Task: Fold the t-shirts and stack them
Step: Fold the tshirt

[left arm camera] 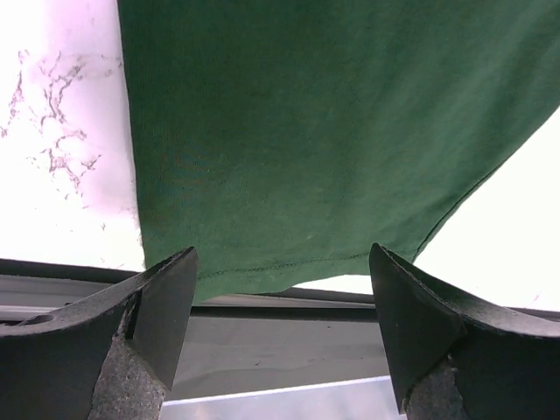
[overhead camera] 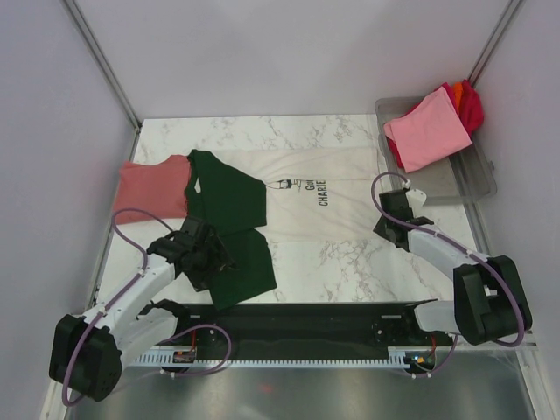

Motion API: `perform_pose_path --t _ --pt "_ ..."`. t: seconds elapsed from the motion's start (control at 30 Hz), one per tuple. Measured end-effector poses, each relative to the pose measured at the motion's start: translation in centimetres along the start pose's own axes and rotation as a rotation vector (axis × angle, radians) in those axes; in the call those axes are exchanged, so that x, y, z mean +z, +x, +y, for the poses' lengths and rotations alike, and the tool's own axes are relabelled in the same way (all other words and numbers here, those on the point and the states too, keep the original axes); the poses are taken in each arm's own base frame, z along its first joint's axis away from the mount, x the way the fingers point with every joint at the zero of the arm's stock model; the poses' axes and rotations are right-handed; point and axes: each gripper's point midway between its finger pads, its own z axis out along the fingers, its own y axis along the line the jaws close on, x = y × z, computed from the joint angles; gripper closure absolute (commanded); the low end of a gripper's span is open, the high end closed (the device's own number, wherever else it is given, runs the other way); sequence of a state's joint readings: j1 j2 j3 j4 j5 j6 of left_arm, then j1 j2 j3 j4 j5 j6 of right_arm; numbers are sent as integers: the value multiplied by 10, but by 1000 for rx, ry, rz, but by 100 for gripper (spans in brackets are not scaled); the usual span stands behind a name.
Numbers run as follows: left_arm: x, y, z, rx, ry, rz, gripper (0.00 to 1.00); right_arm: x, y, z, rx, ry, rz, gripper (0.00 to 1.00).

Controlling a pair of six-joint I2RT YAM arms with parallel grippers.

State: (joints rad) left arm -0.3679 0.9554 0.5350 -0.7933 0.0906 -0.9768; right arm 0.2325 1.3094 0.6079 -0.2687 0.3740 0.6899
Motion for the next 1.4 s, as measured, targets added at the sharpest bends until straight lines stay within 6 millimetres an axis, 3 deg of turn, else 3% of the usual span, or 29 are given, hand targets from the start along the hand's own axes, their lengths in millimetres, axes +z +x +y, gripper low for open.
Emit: perform_pose_path --t 0.07,0.17,0.23,0.43,0.7,0.83,0.93,0.97,1.03,1.4 --pt "1 3 1 -9 -4 6 15 3 0 2 8 -1 -2 63" --pt "5 9 5 -15 -18 21 15 8 2 2 14 3 1 85" --pt "9 15 12 -20 -37 37 17 10 4 2 19 3 2 90" --pt "14 32 25 -26 -77 89 28 12 5 2 27 -2 -8 92" --pt "12 39 25 -6 -106 106 27 13 5 3 30 -13 -15 91" --pt "16 42 29 -4 -157 119 33 13 5 4 33 -21 -20 90" --pt "17 40 30 -16 -178 113 55 13 5 4 35 -27 -23 90" --pt "18 39 31 -18 -182 107 78 13 5 5 35 -30 -24 90" --pt "18 37 30 -25 -181 93 95 12 5 5 35 -33 -24 91" --pt "14 30 21 -24 -154 62 98 11 4 6 33 -42 -30 92"
